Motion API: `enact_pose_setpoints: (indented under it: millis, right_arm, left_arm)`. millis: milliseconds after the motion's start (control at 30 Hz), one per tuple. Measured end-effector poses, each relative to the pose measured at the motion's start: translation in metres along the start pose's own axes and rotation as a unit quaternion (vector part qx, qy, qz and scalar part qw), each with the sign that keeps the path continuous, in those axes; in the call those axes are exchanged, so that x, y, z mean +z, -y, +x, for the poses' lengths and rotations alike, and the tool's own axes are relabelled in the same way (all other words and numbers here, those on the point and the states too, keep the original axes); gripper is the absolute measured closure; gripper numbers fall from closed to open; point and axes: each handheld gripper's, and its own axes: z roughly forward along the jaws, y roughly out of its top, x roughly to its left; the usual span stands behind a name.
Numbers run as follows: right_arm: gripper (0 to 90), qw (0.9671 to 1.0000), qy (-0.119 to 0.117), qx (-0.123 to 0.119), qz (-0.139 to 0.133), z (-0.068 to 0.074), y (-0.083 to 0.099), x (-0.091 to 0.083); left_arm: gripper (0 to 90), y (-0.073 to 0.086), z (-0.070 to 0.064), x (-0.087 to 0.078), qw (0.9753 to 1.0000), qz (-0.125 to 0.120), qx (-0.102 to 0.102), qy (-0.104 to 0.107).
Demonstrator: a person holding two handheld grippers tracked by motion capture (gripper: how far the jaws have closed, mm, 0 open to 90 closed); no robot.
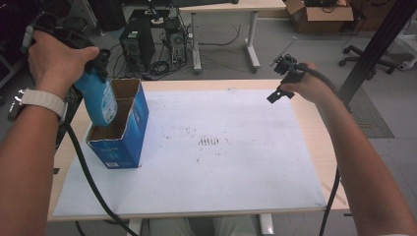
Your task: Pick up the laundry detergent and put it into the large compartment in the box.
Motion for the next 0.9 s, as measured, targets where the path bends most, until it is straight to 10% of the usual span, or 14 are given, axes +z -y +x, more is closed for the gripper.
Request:
enact_pose_setpoints:
  millis: [900]
  right_arm:
    - [8.1,1.0000,-0.002,0.004,0.008,-0.001,0.003,0.008]
  left_arm:
    - [37.6,0.014,0.003,0.077,0.9999,0.008,-0.001,0.010]
